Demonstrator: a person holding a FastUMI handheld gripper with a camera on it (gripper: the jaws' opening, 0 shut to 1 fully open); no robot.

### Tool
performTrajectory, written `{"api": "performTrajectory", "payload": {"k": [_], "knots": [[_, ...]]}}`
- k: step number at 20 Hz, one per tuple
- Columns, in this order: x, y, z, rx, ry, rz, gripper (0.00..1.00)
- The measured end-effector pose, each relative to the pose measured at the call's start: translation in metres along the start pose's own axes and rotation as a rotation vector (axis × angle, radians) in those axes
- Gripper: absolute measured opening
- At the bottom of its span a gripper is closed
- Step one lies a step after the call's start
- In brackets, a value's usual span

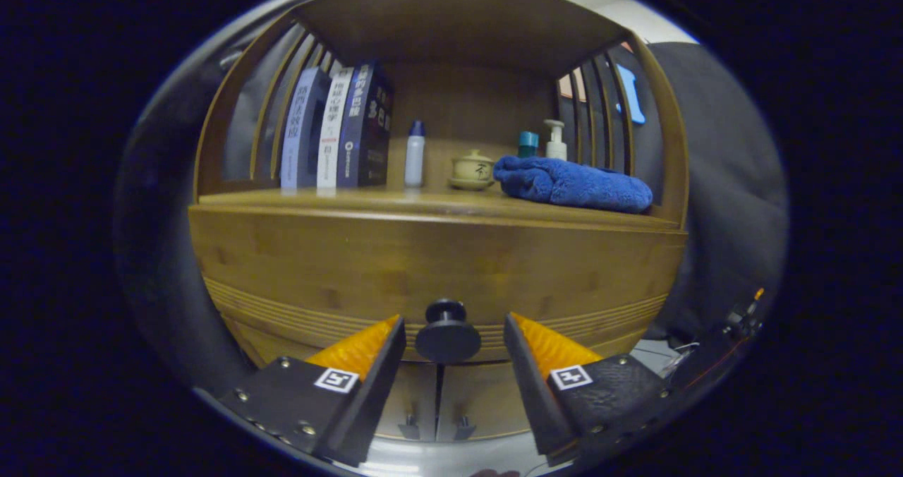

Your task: Pull open the drawer, take out the items inside it, and place them on the countertop above the cabinet.

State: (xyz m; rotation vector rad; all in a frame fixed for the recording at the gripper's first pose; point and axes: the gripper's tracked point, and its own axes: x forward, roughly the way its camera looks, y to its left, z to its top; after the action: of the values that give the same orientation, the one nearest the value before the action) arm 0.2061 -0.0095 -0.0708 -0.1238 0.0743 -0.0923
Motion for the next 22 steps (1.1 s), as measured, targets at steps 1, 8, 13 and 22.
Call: {"api": "performTrajectory", "payload": {"k": [1, 8, 13, 22], "knots": [[0.002, 0.003, 0.0, 0.02, -0.002, 0.012, 0.68], [0.006, 0.003, 0.0, 0.118, -0.005, 0.061, 0.39], [-0.006, 0.001, -0.002, 0.043, 0.012, 0.061, 0.29], [-0.078, -0.005, -0.015, 0.064, 0.027, 0.045, 0.29]]}}
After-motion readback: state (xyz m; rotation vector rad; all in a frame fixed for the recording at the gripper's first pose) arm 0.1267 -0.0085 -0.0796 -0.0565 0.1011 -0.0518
